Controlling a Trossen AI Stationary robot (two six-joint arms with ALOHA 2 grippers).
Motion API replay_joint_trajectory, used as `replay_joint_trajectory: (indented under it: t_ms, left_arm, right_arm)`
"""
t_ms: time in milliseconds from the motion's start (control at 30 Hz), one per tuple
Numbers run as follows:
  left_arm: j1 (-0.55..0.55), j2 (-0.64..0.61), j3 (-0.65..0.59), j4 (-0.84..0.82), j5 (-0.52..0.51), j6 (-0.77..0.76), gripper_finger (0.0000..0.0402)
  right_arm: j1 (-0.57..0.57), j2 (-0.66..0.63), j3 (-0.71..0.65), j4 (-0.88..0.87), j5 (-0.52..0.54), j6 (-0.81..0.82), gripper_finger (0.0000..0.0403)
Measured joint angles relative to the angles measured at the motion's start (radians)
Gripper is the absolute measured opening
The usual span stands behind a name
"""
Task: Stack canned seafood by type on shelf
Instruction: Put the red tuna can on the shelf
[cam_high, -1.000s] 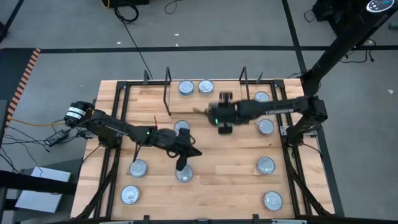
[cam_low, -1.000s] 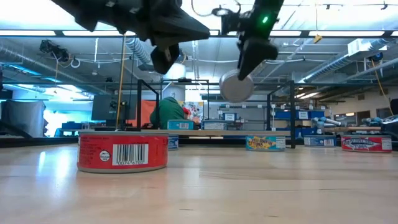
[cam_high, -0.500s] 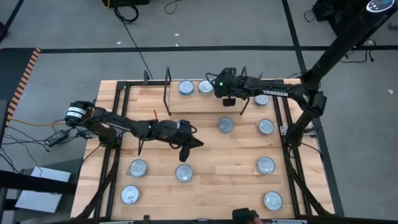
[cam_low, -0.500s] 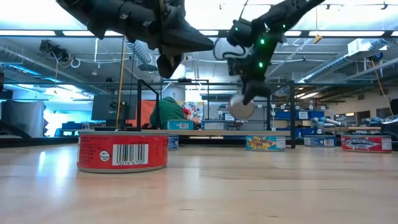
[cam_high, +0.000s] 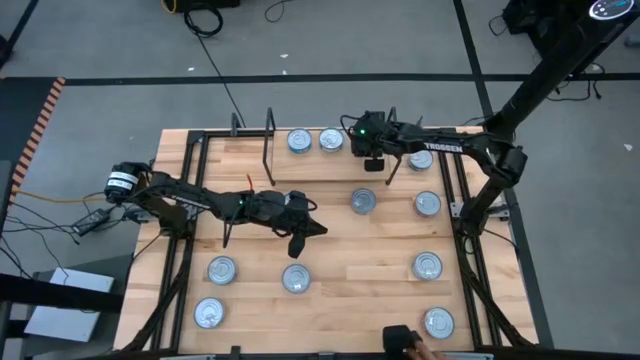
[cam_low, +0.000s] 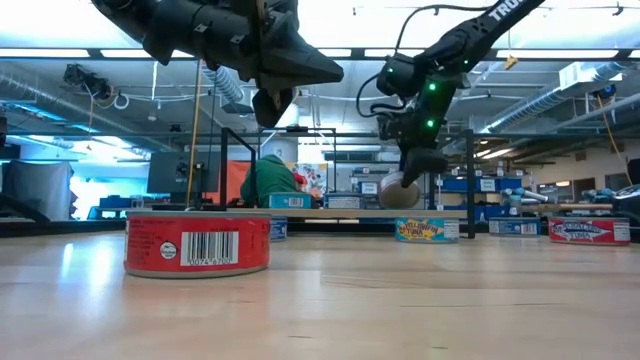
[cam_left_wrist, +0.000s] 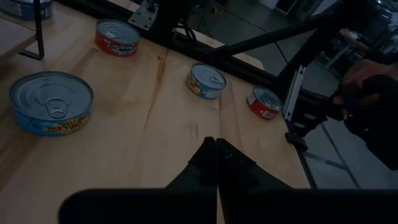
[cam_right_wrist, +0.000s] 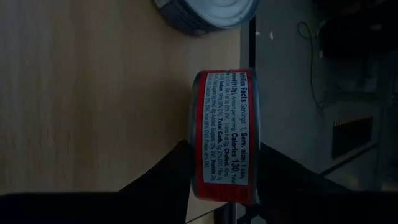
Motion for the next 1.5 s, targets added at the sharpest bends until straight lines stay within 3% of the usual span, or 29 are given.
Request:
replay_joint_trajectory:
  t_ms: [267, 533, 667, 833, 1100, 1333, 1500]
  left_arm:
    - [0.000, 0.000, 0.000, 0.000, 0.000, -0.010, 0.0000]
    - [0.000, 0.000, 0.000, 0.000, 0.017, -0.035, 0.0000]
    - [0.000, 0.000, 0.000, 0.000, 0.019, -0.041, 0.0001]
    - [0.000, 0.000, 0.000, 0.000, 0.024, -0.042, 0.0001]
    - [0.000, 0.000, 0.000, 0.000, 0.034, -0.056, 0.0001]
    - [0.000, 0.000, 0.000, 0.000, 0.034, -0.061, 0.0001]
    - [0.001, 0.000, 0.000, -0.013, 0.034, -0.067, 0.0001]
  right_arm:
    - [0.000, 0.000, -0.011, 0.019, -0.029, 0.014, 0.0186]
    - [0.001, 0.002, 0.020, -0.028, -0.113, 0.133, 0.0246]
    - [-0.001, 0.002, 0.056, -0.097, -0.131, 0.188, 0.0258]
    - [-0.018, 0.001, 0.081, -0.132, -0.230, 0.314, 0.0208]
    - [-0.067, 0.001, 0.080, -0.022, -0.361, 0.472, 0.0019]
    - [-0.121, 0.029, 0.039, 0.099, -0.462, 0.526, 0.0010]
    - [-0.127, 0.078, 0.038, 0.104, -0.470, 0.532, 0.0008]
